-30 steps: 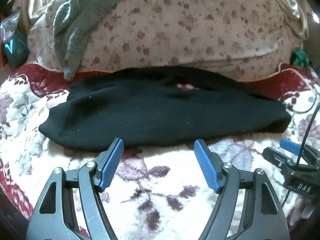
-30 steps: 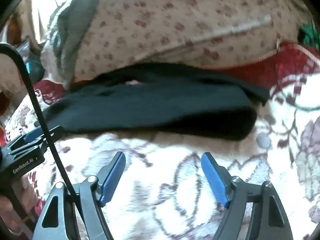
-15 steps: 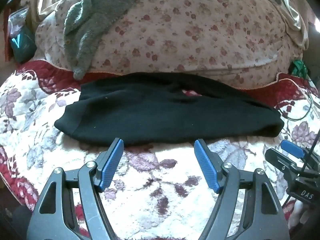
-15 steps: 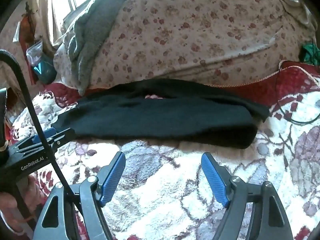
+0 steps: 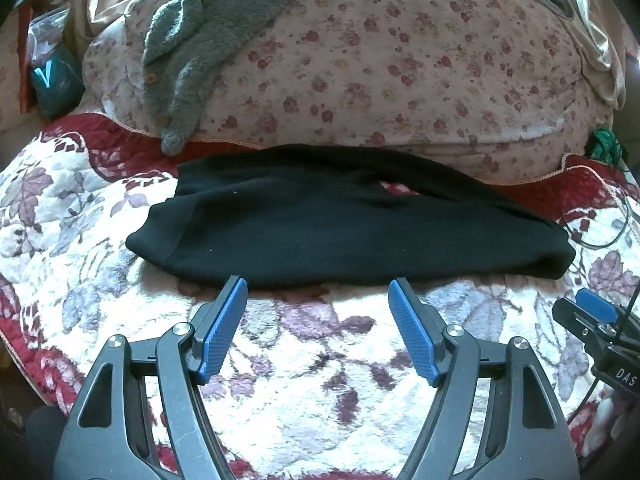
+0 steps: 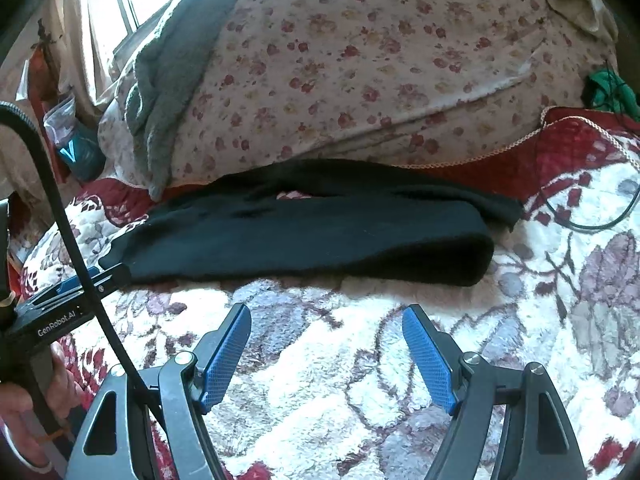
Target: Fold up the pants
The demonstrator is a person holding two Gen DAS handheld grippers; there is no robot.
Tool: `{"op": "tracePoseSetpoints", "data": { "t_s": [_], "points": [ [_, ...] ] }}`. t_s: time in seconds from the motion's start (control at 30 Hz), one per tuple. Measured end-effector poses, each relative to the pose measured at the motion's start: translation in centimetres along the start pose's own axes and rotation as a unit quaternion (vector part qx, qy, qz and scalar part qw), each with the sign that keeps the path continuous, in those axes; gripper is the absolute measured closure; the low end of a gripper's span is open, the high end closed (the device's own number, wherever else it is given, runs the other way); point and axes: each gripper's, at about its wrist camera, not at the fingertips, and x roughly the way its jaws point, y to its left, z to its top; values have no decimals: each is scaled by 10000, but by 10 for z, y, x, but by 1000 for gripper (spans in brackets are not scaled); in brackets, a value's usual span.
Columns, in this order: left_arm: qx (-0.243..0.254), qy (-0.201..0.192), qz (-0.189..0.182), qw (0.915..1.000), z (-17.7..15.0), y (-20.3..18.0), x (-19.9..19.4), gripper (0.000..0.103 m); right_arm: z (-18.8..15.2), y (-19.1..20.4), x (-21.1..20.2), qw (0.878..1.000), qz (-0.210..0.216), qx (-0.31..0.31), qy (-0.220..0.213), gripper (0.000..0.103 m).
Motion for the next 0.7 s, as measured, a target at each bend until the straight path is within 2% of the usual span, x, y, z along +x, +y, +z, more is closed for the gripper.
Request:
{"op": "tracePoseSetpoints", "data": {
  "t_s": [0.4, 0.6, 0.7],
  "points": [
    [-245, 187, 130, 9994, -7, 26, 13, 29, -6, -9, 13, 9998, -61, 103, 144, 26],
    [-722, 355, 281, 9964, -15, 62, 24, 29, -8, -18, 20, 9995, -77, 228, 181, 26],
    [-1028, 413, 243, 9935, -15, 76, 30, 29, -9, -21, 24, 9993, -72, 289, 205, 26]
  ]
}}
